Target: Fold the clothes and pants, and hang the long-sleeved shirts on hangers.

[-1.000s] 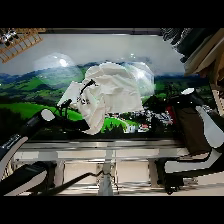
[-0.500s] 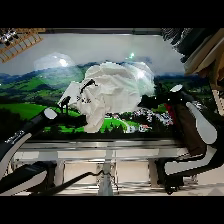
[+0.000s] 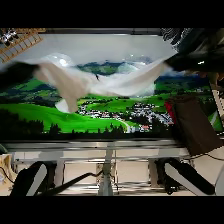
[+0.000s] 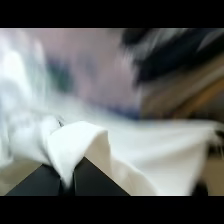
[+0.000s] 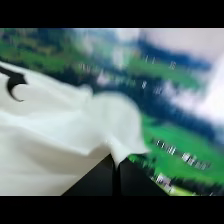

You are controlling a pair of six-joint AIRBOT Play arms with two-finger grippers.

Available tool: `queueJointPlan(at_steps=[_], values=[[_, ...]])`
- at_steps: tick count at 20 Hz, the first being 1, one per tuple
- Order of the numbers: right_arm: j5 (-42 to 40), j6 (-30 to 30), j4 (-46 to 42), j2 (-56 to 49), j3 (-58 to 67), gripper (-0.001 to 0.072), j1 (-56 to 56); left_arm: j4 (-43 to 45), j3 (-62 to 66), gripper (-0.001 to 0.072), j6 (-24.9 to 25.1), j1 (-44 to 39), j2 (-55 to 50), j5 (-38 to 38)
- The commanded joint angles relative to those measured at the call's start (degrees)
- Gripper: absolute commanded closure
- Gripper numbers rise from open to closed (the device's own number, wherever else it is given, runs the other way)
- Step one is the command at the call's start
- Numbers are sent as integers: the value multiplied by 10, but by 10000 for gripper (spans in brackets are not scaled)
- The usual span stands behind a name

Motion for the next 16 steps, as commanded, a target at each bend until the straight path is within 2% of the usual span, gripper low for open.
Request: queueJointPlan(at_steps=[1, 3, 5, 7, 10, 12, 14, 16], values=[[-61, 1, -11, 138, 135, 699, 1, -193, 180, 699, 23, 202, 46, -19], [-116, 0, -11, 193, 178, 699, 1, -325, 251, 699, 31, 289, 37, -17], [-145, 1, -10, 222, 207, 699, 1, -443, 296, 699, 48, 341, 18, -21], [-145, 1, -5, 224, 216, 699, 1, -472, 308, 699, 63, 355, -2, -40], [-112, 28, 0, 180, 191, 699, 1, -355, 304, 699, 64, 341, -53, -173], [-66, 34, 33, 119, 153, 699, 1, -263, 267, 699, 65, 290, -88, -243], [-48, 34, 74, 40, 93, 698, 1, -174, 183, 699, 94, 200, -122, -245], [-59, 34, 83, -46, 26, 697, 1, -89, 90, 699, 128, 110, -165, -198]])
